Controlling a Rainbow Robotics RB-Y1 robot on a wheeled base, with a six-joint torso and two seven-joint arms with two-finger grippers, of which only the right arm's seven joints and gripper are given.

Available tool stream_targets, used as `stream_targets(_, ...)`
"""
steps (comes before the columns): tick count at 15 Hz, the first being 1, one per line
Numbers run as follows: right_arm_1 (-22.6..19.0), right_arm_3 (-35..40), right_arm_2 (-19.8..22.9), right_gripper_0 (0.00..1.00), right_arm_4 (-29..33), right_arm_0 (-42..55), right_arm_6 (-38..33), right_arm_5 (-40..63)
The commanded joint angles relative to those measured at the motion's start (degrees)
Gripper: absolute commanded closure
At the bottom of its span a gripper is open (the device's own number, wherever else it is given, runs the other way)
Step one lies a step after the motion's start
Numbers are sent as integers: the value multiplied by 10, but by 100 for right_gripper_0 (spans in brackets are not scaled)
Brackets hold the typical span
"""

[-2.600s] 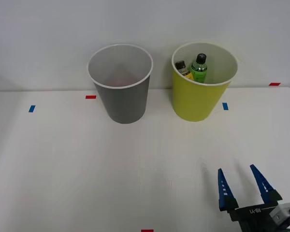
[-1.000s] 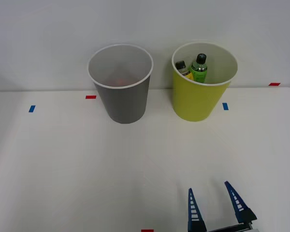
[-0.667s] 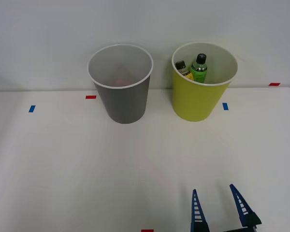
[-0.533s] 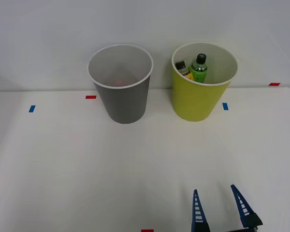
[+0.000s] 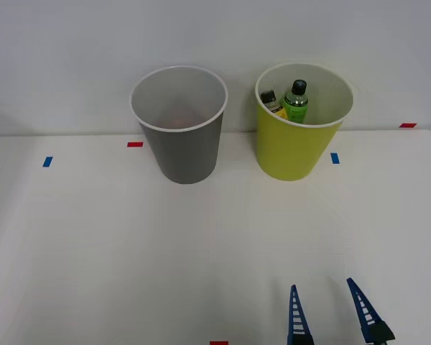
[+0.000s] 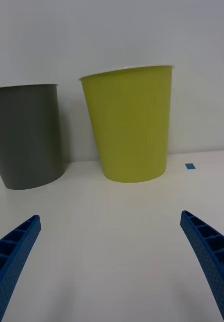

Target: Put cans in the gray bin, plastic bottles in the light green bin

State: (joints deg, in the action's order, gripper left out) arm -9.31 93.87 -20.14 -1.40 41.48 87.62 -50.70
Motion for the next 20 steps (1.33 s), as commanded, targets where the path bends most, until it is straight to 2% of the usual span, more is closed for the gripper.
stream_targets(1, 0, 0, 0, 5, 0, 0, 0, 0)
stream_targets(20, 0, 0, 0, 5, 0, 0, 0, 0)
